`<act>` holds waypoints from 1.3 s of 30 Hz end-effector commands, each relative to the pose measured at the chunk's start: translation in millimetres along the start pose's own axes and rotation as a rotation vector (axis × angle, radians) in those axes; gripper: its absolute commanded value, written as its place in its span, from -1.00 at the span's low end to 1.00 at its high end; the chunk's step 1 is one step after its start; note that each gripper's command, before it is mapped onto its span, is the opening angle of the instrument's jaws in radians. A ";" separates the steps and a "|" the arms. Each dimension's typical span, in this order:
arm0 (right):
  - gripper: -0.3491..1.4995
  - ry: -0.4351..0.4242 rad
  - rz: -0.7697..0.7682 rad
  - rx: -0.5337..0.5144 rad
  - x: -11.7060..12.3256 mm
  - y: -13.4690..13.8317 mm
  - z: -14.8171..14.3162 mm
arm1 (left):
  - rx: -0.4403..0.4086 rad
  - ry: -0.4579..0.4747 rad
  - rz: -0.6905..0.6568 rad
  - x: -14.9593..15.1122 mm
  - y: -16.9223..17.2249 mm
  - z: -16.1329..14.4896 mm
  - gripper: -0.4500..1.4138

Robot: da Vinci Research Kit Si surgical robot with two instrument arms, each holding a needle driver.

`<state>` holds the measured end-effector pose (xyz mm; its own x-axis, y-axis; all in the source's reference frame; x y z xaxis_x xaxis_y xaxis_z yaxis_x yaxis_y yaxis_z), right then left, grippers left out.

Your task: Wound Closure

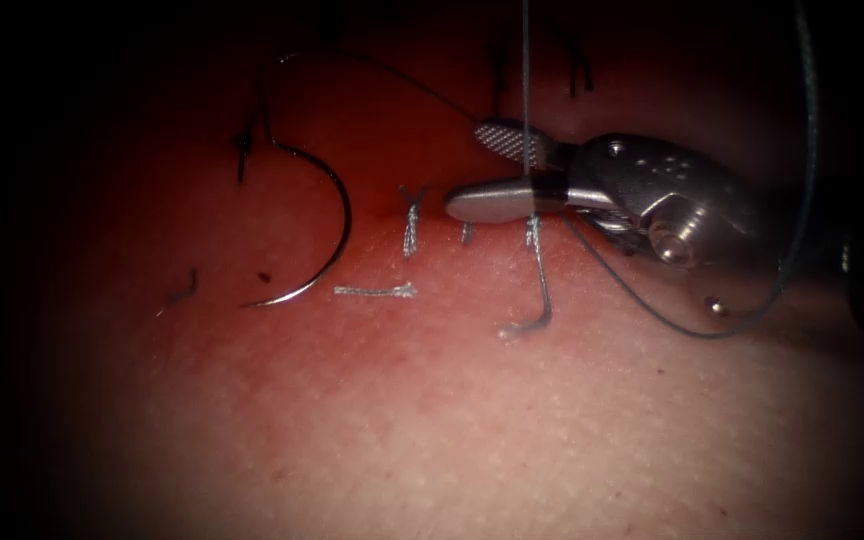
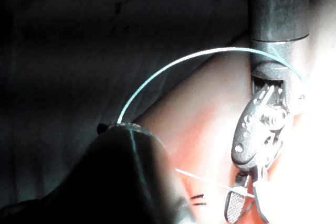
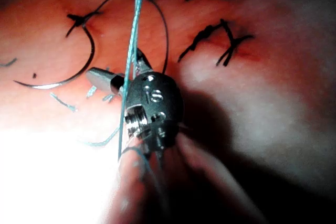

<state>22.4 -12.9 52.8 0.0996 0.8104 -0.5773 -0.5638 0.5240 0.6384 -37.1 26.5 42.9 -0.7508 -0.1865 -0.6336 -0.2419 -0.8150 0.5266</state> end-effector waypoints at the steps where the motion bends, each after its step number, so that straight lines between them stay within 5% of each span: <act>1: 0.87 0.003 -0.002 0.002 0.1 -0.2 1.2 | 0.004 0.001 0.001 0.2 -0.5 0.8 -1.00; 36: 0.60 0.000 -0.020 0.025 -0.9 -0.1 3.8 | 0.003 0.011 -0.003 1.4 -0.4 -0.1 -1.00; 38: 0.09 0.004 -0.031 0.007 -0.9 0.0 3.8 | 0.003 0.011 -0.003 1.4 -0.4 -0.1 -1.00; 39: 0.09 0.004 -0.031 0.007 -0.9 0.0 3.8 | 0.003 0.011 -0.003 1.4 -0.4 -0.1 -1.00</act>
<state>24.5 -12.9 54.8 0.1120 0.7927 -0.5992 -0.5848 0.5401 0.6052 -37.5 25.7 41.5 -0.7441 -0.1885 -0.6409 -0.2443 -0.8161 0.5237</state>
